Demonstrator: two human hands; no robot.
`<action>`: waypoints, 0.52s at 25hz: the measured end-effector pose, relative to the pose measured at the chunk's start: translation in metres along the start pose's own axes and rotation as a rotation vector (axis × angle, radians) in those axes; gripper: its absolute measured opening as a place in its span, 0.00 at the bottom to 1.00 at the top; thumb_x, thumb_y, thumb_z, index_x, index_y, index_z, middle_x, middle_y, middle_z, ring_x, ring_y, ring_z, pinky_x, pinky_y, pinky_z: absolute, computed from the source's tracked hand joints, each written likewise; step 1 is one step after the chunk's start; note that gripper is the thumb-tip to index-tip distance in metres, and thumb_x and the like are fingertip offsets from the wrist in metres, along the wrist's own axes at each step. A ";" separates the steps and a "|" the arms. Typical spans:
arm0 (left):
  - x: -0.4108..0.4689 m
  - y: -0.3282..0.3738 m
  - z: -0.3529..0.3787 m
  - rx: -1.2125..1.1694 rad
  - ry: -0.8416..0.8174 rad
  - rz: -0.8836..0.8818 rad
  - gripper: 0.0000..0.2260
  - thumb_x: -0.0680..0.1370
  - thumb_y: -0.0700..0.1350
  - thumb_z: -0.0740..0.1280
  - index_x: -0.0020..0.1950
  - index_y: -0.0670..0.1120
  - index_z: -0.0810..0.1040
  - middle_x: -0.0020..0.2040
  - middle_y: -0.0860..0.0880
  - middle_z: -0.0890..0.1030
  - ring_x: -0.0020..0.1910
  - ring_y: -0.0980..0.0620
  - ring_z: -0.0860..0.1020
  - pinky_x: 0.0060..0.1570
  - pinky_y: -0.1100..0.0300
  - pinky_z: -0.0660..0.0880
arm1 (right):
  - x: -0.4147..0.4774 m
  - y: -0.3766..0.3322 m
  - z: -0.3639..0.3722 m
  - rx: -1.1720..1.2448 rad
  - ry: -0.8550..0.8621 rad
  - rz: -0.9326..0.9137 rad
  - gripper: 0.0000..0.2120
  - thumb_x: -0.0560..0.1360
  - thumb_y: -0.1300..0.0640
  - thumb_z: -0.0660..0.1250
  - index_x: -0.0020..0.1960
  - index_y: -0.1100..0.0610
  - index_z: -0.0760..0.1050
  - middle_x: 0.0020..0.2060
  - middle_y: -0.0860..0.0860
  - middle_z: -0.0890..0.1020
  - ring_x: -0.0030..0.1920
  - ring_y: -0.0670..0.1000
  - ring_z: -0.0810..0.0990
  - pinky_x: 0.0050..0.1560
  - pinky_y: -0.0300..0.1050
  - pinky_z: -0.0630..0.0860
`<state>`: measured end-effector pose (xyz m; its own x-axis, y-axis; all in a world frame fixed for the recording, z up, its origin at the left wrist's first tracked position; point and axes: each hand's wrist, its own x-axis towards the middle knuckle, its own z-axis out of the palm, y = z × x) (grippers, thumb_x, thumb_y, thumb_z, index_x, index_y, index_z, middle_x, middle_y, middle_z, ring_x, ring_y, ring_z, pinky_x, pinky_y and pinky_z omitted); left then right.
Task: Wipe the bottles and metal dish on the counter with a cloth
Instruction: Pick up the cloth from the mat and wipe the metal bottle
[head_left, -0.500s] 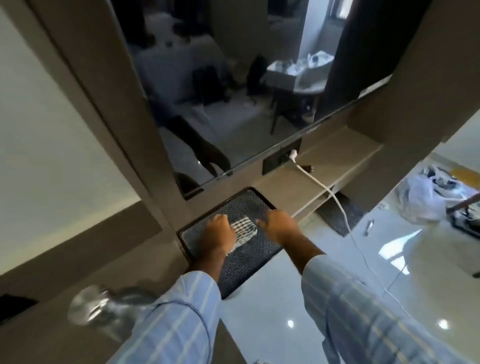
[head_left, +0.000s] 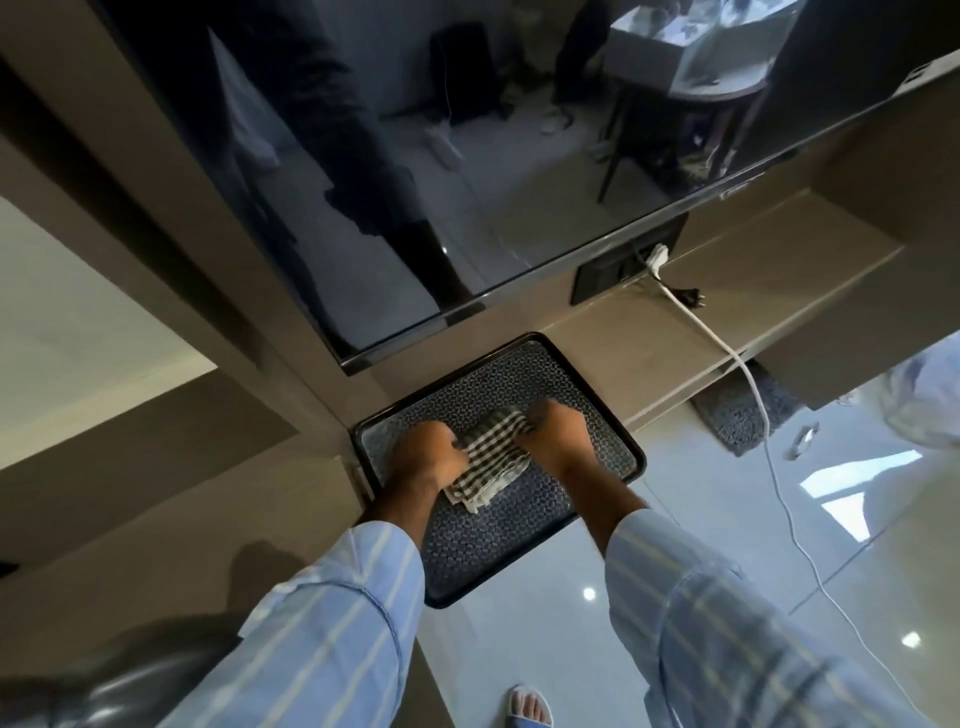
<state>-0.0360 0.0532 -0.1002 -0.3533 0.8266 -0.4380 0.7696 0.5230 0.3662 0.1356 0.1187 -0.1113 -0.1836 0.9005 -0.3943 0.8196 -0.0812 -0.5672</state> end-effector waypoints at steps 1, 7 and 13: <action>-0.005 0.003 -0.005 -0.103 -0.021 -0.019 0.06 0.73 0.48 0.73 0.43 0.46 0.83 0.44 0.45 0.87 0.45 0.46 0.84 0.43 0.57 0.79 | -0.002 -0.001 -0.006 0.072 -0.009 0.041 0.23 0.72 0.57 0.74 0.66 0.60 0.80 0.58 0.57 0.85 0.60 0.59 0.83 0.60 0.48 0.79; -0.083 0.036 -0.072 -0.609 0.057 0.032 0.05 0.74 0.46 0.71 0.42 0.49 0.76 0.35 0.53 0.76 0.34 0.53 0.74 0.31 0.60 0.69 | -0.079 -0.041 -0.078 0.701 -0.014 0.253 0.06 0.70 0.57 0.72 0.41 0.59 0.78 0.38 0.55 0.80 0.39 0.53 0.77 0.39 0.47 0.74; -0.211 0.067 -0.196 -0.812 0.165 0.291 0.05 0.75 0.42 0.70 0.50 0.49 0.78 0.42 0.46 0.81 0.35 0.52 0.77 0.34 0.60 0.74 | -0.217 -0.127 -0.163 0.985 0.046 -0.073 0.13 0.73 0.62 0.71 0.57 0.62 0.76 0.45 0.58 0.84 0.40 0.53 0.85 0.41 0.48 0.82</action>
<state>-0.0146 -0.0453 0.1778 -0.3229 0.9367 -0.1350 0.2468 0.2211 0.9435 0.1593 0.0037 0.1642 -0.1778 0.9313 -0.3179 -0.0144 -0.3255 -0.9454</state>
